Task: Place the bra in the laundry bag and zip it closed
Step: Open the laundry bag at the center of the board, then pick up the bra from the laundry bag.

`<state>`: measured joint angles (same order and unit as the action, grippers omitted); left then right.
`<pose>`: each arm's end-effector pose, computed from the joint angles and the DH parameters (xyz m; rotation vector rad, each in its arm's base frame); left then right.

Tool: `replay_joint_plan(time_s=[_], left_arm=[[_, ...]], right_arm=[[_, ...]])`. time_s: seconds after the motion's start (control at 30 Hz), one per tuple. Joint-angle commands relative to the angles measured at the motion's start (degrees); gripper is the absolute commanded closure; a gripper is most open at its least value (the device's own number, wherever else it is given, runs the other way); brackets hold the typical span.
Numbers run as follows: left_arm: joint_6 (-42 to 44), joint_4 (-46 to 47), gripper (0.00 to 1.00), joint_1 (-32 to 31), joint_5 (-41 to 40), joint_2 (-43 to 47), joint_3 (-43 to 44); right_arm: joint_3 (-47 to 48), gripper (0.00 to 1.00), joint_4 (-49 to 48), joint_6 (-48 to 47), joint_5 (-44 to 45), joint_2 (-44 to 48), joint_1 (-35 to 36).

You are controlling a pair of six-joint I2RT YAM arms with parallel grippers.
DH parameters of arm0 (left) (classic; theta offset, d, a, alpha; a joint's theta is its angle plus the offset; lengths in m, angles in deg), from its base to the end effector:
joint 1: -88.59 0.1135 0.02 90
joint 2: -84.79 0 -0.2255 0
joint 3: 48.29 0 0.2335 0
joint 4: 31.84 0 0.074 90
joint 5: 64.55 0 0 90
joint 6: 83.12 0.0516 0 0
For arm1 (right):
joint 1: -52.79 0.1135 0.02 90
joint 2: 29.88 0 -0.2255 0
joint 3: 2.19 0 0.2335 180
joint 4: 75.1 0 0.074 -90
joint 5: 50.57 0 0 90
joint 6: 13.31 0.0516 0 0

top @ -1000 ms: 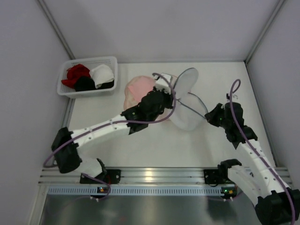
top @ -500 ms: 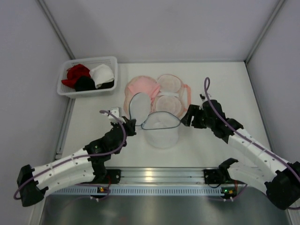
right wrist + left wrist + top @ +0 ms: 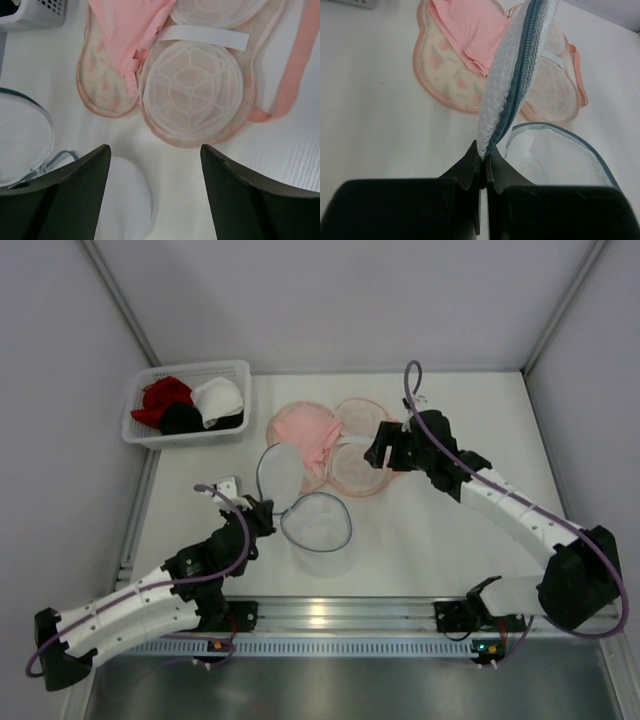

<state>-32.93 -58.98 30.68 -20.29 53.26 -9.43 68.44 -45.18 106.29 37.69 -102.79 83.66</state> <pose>0.1178 -0.1184 0.2239 -0.2378 1.8164 -0.4421 0.2510 0.1518 0.2528 -0.0429 2.2031 0.6414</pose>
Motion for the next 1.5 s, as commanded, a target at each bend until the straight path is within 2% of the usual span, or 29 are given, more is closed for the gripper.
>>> replay_joint_plan(time_s=[0.0, 0.07, 0.17, 0.23, 0.37, 0.43, 0.47, 0.5, 0.53, 0.57, 0.63, 0.73, 0.97, 1.17, 1.33, 1.47], left_arm=[[-5.1, -4.4, 1.00, -0.3, -3.5, 0.4, 2.7], [-8.7, -10.6, 1.00, -0.3, -7.1, 0.2, 4.8], [-13.5, -17.0, 1.00, -0.4, -10.6, 0.1, 6.1], [-12.9, -17.5, 1.00, -0.3, -11.8, 1.3, 6.2], [-8.4, -17.3, 1.00, -0.4, -14.8, 2.6, 6.7], [-5.5, -17.2, 1.00, -0.3, -15.3, 3.7, 7.0], [-4.6, -17.0, 1.00, -0.2, -14.9, 4.0, 7.1], [-3.4, -17.2, 1.00, -0.2, -14.9, 4.5, 7.2], [-2.6, -16.9, 1.00, -0.3, -13.9, 5.5, 7.3], [-1.8, -17.0, 1.00, -0.2, -13.7, 5.8, 7.4], [-0.4, -17.1, 1.00, -0.2, -12.8, 6.1, 7.5], [-0.6, -16.9, 1.00, -0.2, -12.7, 5.1, 7.8], [0.1, -15.5, 1.00, -0.2, -12.7, 1.1, 8.8], [0.5, -14.8, 1.00, -0.2, -12.7, 0.8, 8.7], [0.6, -14.6, 1.00, -0.2, -12.6, 0.7, 9.0], [1.0, -14.5, 1.00, -0.2, -12.6, 0.6, 9.3]], right_arm=[[5.4, 0.25, -6.9, -3.2, 0.0, -6.9, 1.0], [10.3, 0.23, -7.8, -4.5, -0.7, -11.1, 1.0], [19.2, 0.19, -9.1, -6.3, -2.2, -23.0, 1.0], [23.4, 0.17, -11.1, -6.9, -3.0, -27.6, 0.9], [37.8, 0.15, -11.5, -8.6, -4.7, -38.9, 0.3], [45.3, 0.13, -13.5, -13.8, -9.6, -45.2, 0.2], [48.6, 0.12, -12.8, -16.8, -18.0, -47.5, 0.1], [52.1, 0.11, -11.8, -22.6, -21.5, -52.5, -0.2], [59.7, 0.09, -10.3, -24.3, -23.6, -55.0, -0.4], [63.8, 0.09, -5.8, -25.5, -25.0, -57.5, -0.5], [72.3, 0.06, -3.3, -26.2, -26.8, -63.9, -1.9], [74.3, 0.03, -4.4, -23.9, -34.0, -68.0, -4.8], [69.7, 0.08, -0.2, -30.8, -36.8, -69.0, -5.4], [69.6, 0.08, -1.8, -30.0, -42.6, -71.4, -4.9], [72.4, 0.08, 0.3, -30.7, -38.4, -74.2, -3.3], [73.3, 0.06, 0.8, -27.3, -35.0, -75.6, -3.5]])
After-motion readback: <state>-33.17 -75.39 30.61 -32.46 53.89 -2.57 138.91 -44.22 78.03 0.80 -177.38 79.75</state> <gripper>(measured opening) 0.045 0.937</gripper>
